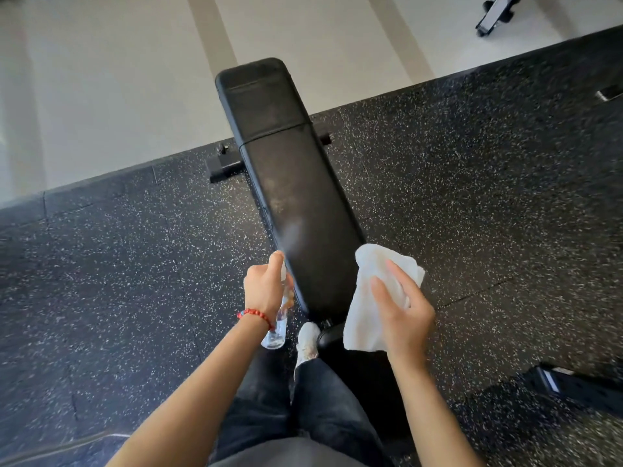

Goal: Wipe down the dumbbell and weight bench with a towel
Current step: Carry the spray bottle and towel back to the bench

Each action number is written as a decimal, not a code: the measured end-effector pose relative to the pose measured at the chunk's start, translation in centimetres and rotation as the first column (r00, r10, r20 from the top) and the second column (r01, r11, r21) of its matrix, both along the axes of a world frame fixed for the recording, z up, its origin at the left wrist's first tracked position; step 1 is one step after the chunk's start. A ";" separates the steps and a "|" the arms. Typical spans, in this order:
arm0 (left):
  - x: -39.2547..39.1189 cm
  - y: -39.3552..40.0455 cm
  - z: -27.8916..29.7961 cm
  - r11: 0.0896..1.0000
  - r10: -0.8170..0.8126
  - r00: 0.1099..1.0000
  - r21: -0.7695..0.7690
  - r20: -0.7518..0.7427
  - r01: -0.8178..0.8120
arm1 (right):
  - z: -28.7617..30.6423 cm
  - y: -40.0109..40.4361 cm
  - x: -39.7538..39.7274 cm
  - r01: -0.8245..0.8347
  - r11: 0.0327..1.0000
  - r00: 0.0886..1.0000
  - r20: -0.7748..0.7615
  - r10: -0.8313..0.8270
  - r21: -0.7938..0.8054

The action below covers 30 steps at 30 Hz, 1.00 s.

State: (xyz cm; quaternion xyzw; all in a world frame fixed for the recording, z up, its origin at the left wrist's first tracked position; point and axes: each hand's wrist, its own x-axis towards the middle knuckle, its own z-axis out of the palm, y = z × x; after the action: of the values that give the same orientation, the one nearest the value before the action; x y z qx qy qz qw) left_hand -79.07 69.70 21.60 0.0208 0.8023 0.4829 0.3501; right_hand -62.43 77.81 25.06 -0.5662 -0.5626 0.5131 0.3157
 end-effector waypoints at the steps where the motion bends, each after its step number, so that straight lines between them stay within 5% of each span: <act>1: -0.5 0.5 0.1 1.000 0.017 1.000 0.017 0.015 -0.018 | 0.1 0.5 -0.6 -0.010 1.000 1.000 0.002 0.010 -0.002; 30: -35.0 11.9 1.2 0.987 -0.121 0.992 0.113 0.038 0.116 | 0.9 8.4 -34.6 0.076 0.997 0.997 0.016 -0.076 0.002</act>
State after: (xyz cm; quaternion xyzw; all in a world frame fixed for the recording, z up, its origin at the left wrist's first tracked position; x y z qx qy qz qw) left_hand -114.11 81.60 22.80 0.0768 0.7638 0.5051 0.3944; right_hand -97.03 86.18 25.98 -0.5911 -0.5435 0.4958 0.3307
